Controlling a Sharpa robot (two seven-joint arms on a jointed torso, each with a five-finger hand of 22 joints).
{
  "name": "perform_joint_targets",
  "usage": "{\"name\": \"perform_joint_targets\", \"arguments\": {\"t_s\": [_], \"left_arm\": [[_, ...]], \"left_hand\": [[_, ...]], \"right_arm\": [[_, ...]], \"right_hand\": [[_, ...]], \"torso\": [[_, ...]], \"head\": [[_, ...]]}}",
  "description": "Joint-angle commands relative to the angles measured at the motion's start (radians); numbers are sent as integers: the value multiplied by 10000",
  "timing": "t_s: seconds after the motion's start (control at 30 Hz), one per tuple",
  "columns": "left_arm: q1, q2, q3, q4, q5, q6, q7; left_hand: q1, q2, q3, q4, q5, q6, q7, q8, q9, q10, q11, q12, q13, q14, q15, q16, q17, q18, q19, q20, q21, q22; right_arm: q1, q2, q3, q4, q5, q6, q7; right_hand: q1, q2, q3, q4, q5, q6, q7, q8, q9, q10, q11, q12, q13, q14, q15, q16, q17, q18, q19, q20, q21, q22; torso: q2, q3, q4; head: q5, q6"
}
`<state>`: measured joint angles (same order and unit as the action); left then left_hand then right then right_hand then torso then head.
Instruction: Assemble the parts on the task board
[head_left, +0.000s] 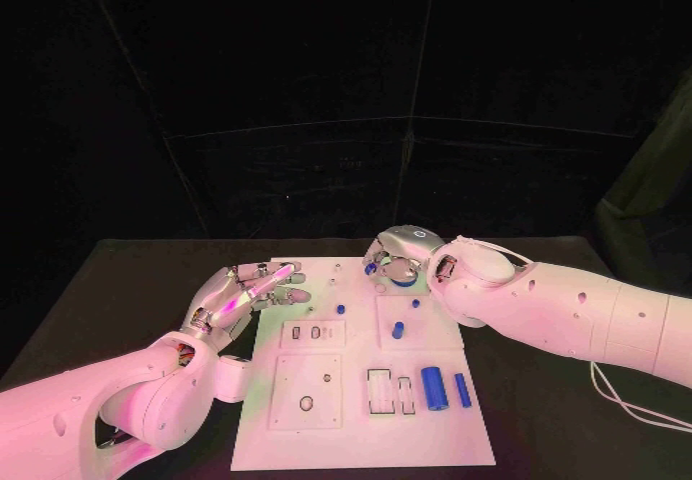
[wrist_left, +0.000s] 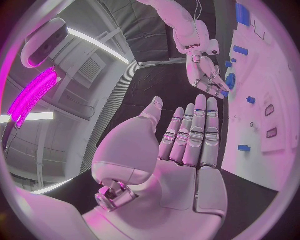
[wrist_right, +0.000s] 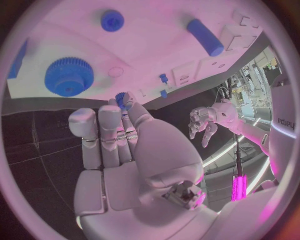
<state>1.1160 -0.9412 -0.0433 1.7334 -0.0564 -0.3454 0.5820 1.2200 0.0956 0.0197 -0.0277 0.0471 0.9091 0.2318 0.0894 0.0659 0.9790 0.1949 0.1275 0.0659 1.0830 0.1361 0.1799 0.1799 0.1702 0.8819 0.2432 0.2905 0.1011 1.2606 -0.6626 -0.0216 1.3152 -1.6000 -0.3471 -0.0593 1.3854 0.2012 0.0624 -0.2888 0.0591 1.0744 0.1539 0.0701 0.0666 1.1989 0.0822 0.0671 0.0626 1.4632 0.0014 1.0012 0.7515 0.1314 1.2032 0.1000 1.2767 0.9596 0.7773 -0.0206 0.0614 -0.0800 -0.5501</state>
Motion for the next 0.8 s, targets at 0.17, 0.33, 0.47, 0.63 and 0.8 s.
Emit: {"name": "perform_joint_targets", "arguments": {"t_s": [0.17, 0.33, 0.47, 0.63, 0.8], "left_arm": [[17, 76, 9, -99, -63, 63, 24], [22, 112, 8, -134, -7, 57, 28], [42, 121, 9, -113, 9, 63, 25], [84, 105, 9, -88, 18, 52, 19], [132, 92, 9, -73, 20, 49, 9]], "left_hand": [[18, 72, 4, -47, 63, -80, 195, -44, -1, -83, -20, -52, -7, -17, 26, -67, 12, 133, -20, 60, -53, -23], [26, 72, 8, -57, 62, -80, 193, -42, 0, -83, -21, -49, -6, -31, 29, -83, 11, 131, -24, 62, -61, -29], [25, 69, 5, -58, 60, -79, 193, -41, 1, -81, -21, -47, -5, -39, 31, -92, 11, 131, -27, 63, -66, -33], [22, 65, 2, -59, 60, -78, 193, -40, 2, -80, -21, -46, -4, -44, 32, -98, 10, 131, -29, 64, -69, -36], [16, 60, -3, -58, 59, -77, 192, -39, 3, -78, -21, -44, -3, -49, 34, -105, 10, 130, -31, 65, -72, -39]], "right_arm": [[32, 542, 104, -556, 386, -1106, 276], [74, 1097, 140, -1203, 400, -932, 350], [125, 1370, 148, -1450, 383, -504, 351], [151, 1655, 151, -1663, 231, -59, 258], [157, 1818, 150, -1812, 107, 421, 114]], "right_hand": [[-149, -274, 406, 6, 36, -37, 80, -51, -4, -93, 67, -41, 7, 42, 5, 172, 77, -142, -59, 94, 116, 95], [-241, -403, 705, 15, 43, -70, 95, -54, -5, -140, 85, -39, 7, 20, 24, 326, 176, -145, -88, 118, 187, 163], [-342, -509, 837, 32, 38, -99, 108, -60, -7, -176, 97, -42, 6, 15, 38, 414, 233, -148, -99, 132, 224, 202], [-429, -574, 931, 51, 25, -120, 110, -62, -7, -198, 108, -42, 6, 9, 46, 471, 264, -152, -100, 143, 253, 237], [-504, -630, 1007, 65, 22, -141, 108, -64, -8, -226, 113, -44, 5, -4, 53, 498, 262, -152, -110, 152, 270, 253]], "torso": [[33, 14, 113], [67, -5, 131], [108, 9, 130], [182, 6, 111], [222, -30, 126]], "head": [[24, 55], [-14, 81], [-7, 107], [-18, 161], [-27, 160]]}}
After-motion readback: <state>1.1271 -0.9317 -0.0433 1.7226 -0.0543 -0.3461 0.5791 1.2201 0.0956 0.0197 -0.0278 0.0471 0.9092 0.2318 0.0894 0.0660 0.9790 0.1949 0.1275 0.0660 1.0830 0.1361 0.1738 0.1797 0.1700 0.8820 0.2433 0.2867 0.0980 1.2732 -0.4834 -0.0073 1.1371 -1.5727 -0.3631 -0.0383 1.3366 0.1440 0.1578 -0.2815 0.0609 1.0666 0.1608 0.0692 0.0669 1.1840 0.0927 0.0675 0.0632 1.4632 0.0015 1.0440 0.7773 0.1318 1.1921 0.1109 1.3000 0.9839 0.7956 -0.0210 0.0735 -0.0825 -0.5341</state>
